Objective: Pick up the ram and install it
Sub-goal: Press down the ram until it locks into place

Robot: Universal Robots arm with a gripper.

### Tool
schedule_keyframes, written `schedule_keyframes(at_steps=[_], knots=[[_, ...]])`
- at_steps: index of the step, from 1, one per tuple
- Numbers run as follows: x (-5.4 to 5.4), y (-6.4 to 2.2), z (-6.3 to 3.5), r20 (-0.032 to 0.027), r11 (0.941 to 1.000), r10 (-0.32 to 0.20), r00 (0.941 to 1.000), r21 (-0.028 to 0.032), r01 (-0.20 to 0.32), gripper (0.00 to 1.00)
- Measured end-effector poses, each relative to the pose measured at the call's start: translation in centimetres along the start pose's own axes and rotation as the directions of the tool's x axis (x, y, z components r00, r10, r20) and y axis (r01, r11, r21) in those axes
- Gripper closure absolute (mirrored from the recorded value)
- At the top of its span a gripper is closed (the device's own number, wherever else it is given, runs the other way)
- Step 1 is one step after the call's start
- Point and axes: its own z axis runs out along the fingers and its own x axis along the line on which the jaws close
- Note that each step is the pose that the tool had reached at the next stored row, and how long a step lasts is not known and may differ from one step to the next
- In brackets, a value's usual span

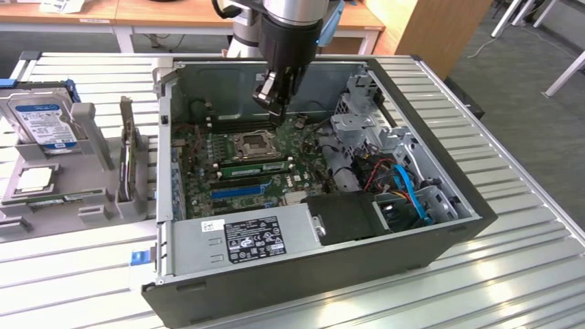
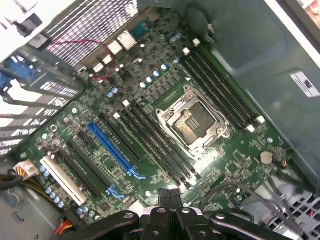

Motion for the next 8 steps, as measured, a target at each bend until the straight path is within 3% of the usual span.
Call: schedule_keyframes(at_steps=[4, 8], knots=[[0.0, 0.0, 0.01, 0.0012, 0.9982, 0.06, 0.9982, 0.0023, -0.06, 0.9], [0.0, 0.0, 0.03, 0.0024, 0.9925, 0.122, 0.9926, 0.0046, -0.122, 0.9]])
